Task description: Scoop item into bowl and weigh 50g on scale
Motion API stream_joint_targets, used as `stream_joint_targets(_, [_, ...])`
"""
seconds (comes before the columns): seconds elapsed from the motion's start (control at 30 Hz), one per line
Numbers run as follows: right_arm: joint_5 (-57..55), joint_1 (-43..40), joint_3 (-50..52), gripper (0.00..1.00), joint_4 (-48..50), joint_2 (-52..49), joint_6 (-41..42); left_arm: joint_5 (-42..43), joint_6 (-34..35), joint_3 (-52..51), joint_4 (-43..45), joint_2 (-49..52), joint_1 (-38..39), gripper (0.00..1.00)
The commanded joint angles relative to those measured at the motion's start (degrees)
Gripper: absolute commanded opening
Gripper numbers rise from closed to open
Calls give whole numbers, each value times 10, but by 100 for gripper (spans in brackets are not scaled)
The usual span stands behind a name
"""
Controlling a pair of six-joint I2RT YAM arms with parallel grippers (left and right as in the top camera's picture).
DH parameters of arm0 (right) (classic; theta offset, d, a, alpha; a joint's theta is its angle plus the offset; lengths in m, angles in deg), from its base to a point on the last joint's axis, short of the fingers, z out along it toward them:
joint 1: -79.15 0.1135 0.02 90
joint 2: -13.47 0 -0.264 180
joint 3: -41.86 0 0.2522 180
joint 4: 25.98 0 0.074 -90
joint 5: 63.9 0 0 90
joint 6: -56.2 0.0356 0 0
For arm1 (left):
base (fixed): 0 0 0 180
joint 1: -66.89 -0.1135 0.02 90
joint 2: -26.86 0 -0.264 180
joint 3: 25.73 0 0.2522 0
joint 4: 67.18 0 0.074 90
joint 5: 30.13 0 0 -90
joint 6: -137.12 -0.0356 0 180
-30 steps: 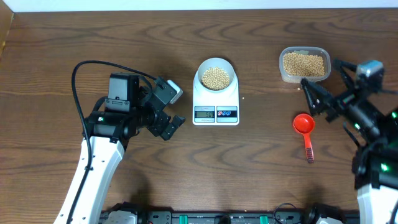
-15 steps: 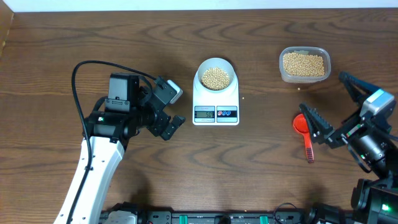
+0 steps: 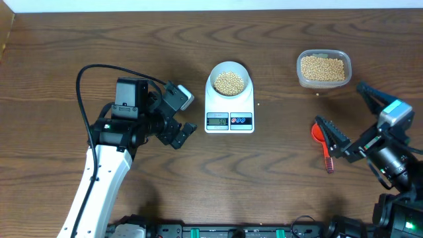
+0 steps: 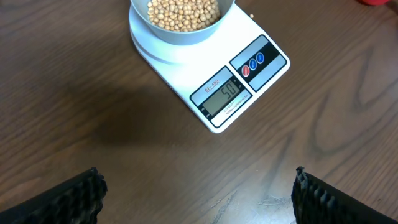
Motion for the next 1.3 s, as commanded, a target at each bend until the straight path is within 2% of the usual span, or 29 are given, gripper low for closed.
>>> stream_joint_targets(0.0, [3, -3, -9, 99, -28, 5, -51, -5, -6, 13, 0, -3, -1, 98])
stream_joint_targets(0.4, [-17, -3, -9, 99, -131, 33, -126, -5, -6, 13, 0, -3, -1, 98])
stream_joint_targets(0.7, [-75, -3, -9, 99, -208, 48, -126, -5, -6, 13, 0, -3, -1, 98])
stream_joint_targets(1.27, [-150, -3, -9, 99, -255, 48, -126, -5, -6, 13, 0, -3, -1, 98])
